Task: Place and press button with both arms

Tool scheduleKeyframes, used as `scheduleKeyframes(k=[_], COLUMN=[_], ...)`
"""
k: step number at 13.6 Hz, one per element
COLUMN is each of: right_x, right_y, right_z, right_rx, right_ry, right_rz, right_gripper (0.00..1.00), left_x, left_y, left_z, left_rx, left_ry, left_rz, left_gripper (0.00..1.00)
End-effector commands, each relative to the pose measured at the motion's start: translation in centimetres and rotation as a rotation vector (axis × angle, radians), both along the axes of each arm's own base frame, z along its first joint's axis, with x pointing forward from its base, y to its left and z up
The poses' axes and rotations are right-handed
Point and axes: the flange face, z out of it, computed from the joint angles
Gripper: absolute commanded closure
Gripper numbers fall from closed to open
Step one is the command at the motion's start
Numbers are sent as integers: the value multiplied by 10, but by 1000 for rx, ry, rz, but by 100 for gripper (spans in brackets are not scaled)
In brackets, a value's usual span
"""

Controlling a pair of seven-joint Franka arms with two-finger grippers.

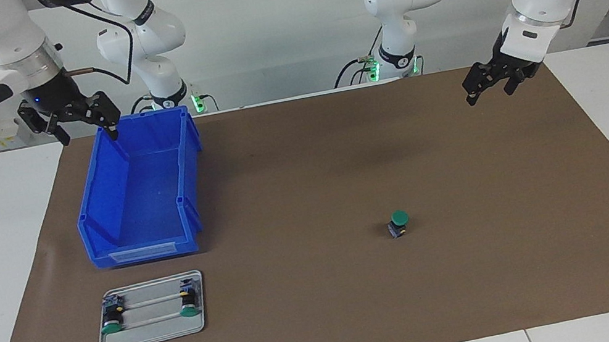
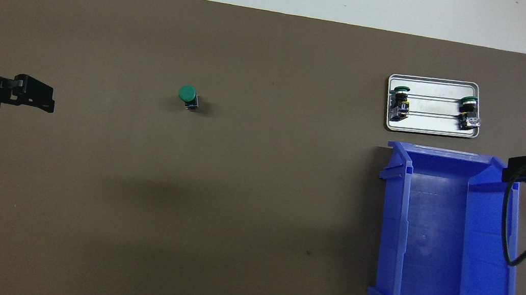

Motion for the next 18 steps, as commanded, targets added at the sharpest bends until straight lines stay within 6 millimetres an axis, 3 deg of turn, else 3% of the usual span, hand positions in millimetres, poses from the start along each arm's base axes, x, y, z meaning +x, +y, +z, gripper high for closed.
scheduleKeyframes(k=[1,9,11,13,14,16,17,18], right_x=[-5,-1,0,13,25,41,55,64], right_y=[-5,-8,8,30,50,103,129,167], right_z=[0,-5,-9,-11,-27,-44,-64,-76], right_rx=[13,20,20,26,74,149,159,192], right_ry=[7,-17,-57,-116,-118,-166,-169,-203], right_rz=[-5,-14,28,54,64,93,95,81], right_gripper=[0,0,0,0,0,0,0,0], left_x=[1,-1,0,0,0,2,2,1], left_y=[3,7,8,11,12,11,10,10], left_z=[6,13,16,17,16,17,17,16], left_rx=[14,19,19,17,25,89,89,89], left_ry=[-27,0,-1,-5,-5,-20,-20,-17], left_rz=[-1,-3,-58,-113,-145,-243,-250,-249], left_gripper=[2,2,2,2,2,2,2,2])
